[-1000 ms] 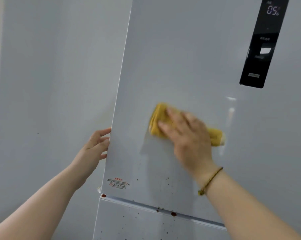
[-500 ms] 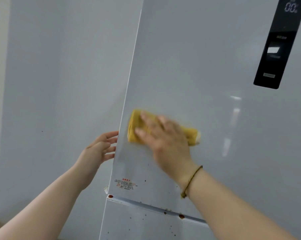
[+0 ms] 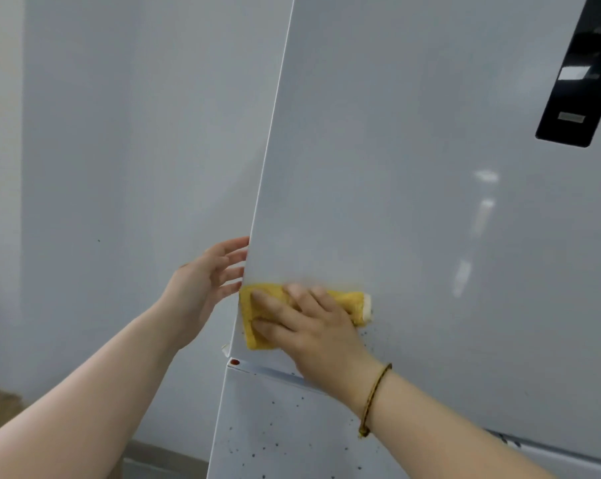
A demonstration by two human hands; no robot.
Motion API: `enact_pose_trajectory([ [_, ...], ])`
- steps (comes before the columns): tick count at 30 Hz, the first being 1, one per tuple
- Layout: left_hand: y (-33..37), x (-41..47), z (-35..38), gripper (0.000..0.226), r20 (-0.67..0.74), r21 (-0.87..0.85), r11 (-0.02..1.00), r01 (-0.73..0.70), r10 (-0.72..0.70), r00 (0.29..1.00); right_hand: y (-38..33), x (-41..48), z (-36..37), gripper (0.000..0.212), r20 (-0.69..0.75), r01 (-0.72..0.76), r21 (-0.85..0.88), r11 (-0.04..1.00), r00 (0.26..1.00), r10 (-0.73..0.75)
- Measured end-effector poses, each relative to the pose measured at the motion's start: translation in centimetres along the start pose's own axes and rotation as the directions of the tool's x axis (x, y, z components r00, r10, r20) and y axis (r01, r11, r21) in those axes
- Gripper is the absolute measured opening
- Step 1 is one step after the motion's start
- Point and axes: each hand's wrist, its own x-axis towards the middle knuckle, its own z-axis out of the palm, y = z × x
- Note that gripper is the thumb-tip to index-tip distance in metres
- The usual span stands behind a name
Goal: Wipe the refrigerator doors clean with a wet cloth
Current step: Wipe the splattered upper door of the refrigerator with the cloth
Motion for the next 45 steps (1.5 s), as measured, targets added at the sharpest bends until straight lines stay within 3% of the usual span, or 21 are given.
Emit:
enact_pose_trajectory([
  [4, -0.3, 0.1, 0.4, 0.041, -0.047, -0.002, 1.000, -0.013, 0.013, 0.999, 2.0, 2.8, -0.8, 0.041, -0.095, -0.309, 0.006, 0.951, 0.947, 0.308],
  [6, -0.4, 0.1, 0.4, 0.041, -0.052, -0.008, 1.000, -0.021, 0.020, 0.998, 0.5, 2.5, -0.3, 0.042, -0.127, -0.369, -0.034, 0.929, 0.924, 0.362],
  [8, -0.5, 0.1, 0.2, 0.043, -0.047, -0.005, 1.000, -0.023, 0.023, 0.999, -2.2, 0.6, 1.1, 0.040, -0.105, -0.315, -0.069, 0.947, 0.946, 0.307],
  [11, -0.4, 0.0, 0.0, 0.047, -0.031, 0.044, 0.999, -0.026, 0.028, 0.999, -5.6, -3.5, 2.4, 0.032, 0.029, -0.122, -0.070, 0.990, 0.992, 0.124],
  [14, -0.4, 0.0, -0.1, 0.048, -0.025, 0.069, 0.997, -0.029, 0.031, 0.999, -5.3, -4.4, 2.1, 0.031, 0.122, 0.037, -0.049, 0.998, 0.992, -0.031],
  [16, -0.6, -0.1, -0.1, 0.049, -0.026, 0.049, 0.998, -0.033, 0.034, 0.999, -3.1, -2.8, 1.2, 0.032, 0.051, 0.014, -0.030, 0.999, 0.999, -0.012],
  [20, -1.0, -0.2, 0.2, 0.049, -0.045, 0.023, 0.998, -0.050, 0.051, 0.998, 1.7, 0.3, -1.0, 0.042, -0.096, -0.262, -0.075, 0.962, 0.962, 0.254],
  [23, -1.1, -0.3, 0.4, 0.046, -0.056, 0.023, 0.998, -0.055, 0.057, 0.997, 0.4, -0.6, -0.6, 0.052, -0.112, -0.322, -0.091, 0.942, 0.944, 0.311],
  [28, -1.2, -0.8, 0.8, 0.038, -0.041, 0.014, 0.998, -0.065, 0.066, 0.997, -4.9, -6.5, 1.3, 0.027, 0.051, -0.063, -0.080, 0.995, 0.996, 0.067],
  [31, -1.3, -1.0, 1.0, 0.036, -0.036, 0.024, 0.997, -0.076, 0.077, 0.996, -3.1, -6.3, 0.5, 0.022, 0.076, 0.034, -0.051, 0.998, 0.997, -0.030],
  [34, -1.4, -1.3, 1.2, 0.028, -0.053, 0.036, 0.995, -0.092, 0.094, 0.994, 1.6, -3.6, -1.7, 0.042, -0.067, -0.126, -0.072, 0.989, 0.990, 0.121],
  [37, -1.7, -1.9, 1.8, 0.032, -0.085, 0.056, 0.995, -0.084, 0.088, 0.992, 5.1, -2.9, -3.8, 0.036, -0.147, -0.284, -0.126, 0.950, 0.953, 0.265],
  [39, -1.7, -2.3, 2.4, 0.029, -0.118, 0.069, 0.995, -0.076, 0.084, 0.989, 4.8, -4.2, -3.7, 0.037, -0.155, -0.297, -0.157, 0.942, 0.949, 0.274],
  [43, -1.7, -3.1, 3.8, 0.036, -0.227, 0.150, 0.983, -0.102, 0.135, 0.965, 0.6, -10.1, -2.5, 0.034, -0.008, -0.071, -0.125, 0.990, 0.997, 0.071],
  [45, -1.7, -3.5, 4.5, 0.038, -0.275, 0.298, 0.945, -0.137, 0.222, 0.936, -0.1, -12.1, -2.4, 0.029, 0.080, 0.067, -0.069, 0.995, 0.995, -0.062],
])
